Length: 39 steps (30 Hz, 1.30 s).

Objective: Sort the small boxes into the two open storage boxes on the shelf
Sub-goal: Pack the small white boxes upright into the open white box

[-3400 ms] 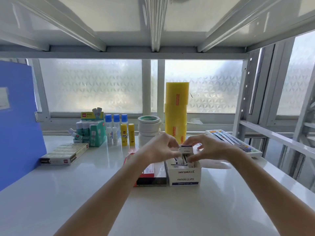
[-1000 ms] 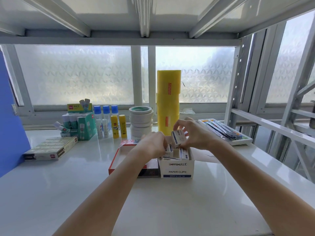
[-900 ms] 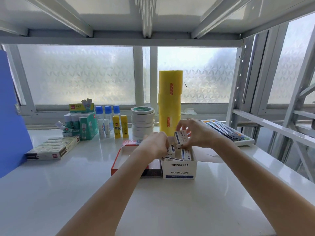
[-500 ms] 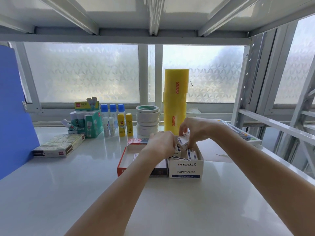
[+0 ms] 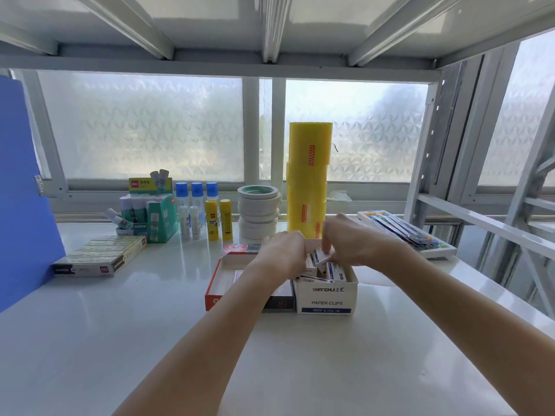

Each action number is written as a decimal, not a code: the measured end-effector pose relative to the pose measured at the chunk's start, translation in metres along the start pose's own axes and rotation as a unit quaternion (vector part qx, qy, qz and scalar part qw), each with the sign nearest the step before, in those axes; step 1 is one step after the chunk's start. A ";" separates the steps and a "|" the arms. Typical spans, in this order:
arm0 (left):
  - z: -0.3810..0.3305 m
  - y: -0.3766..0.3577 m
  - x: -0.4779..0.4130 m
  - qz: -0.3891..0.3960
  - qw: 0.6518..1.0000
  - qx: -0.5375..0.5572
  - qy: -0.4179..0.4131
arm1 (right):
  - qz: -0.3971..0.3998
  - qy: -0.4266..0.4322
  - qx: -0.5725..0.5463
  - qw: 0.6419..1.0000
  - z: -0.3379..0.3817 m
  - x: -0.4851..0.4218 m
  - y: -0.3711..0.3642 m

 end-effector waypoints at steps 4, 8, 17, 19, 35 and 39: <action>0.001 -0.002 -0.003 -0.003 1.000 0.007 -0.007 | -0.017 0.003 0.045 0.999 0.002 0.004 0.002; 0.002 -0.001 -0.002 -0.007 1.000 0.015 -0.011 | -0.018 0.009 0.050 0.999 -0.004 0.007 0.002; 0.003 -0.001 -0.002 -0.001 0.999 0.026 -0.027 | 0.063 0.035 -0.012 0.997 -0.007 0.012 -0.014; 0.003 -0.001 -0.003 0.006 0.999 0.033 -0.033 | 0.084 0.027 -0.017 0.996 -0.008 0.012 -0.016; -0.025 0.012 0.016 0.084 0.964 0.188 -0.167 | 0.130 0.095 -0.154 0.975 -0.011 0.016 -0.014; -0.018 0.016 0.014 0.077 0.962 0.207 -0.162 | 0.066 0.127 -0.227 0.963 -0.015 0.019 -0.005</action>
Point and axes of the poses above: each hand's wrist, its own x-axis away from the middle knuckle, its own y-axis out of the back of the hand, z = x × y, the point moved 8 cm from there along -x, towards the middle knuckle, and after that the axes turned 10 degrees about z, right-handed, at the moved point
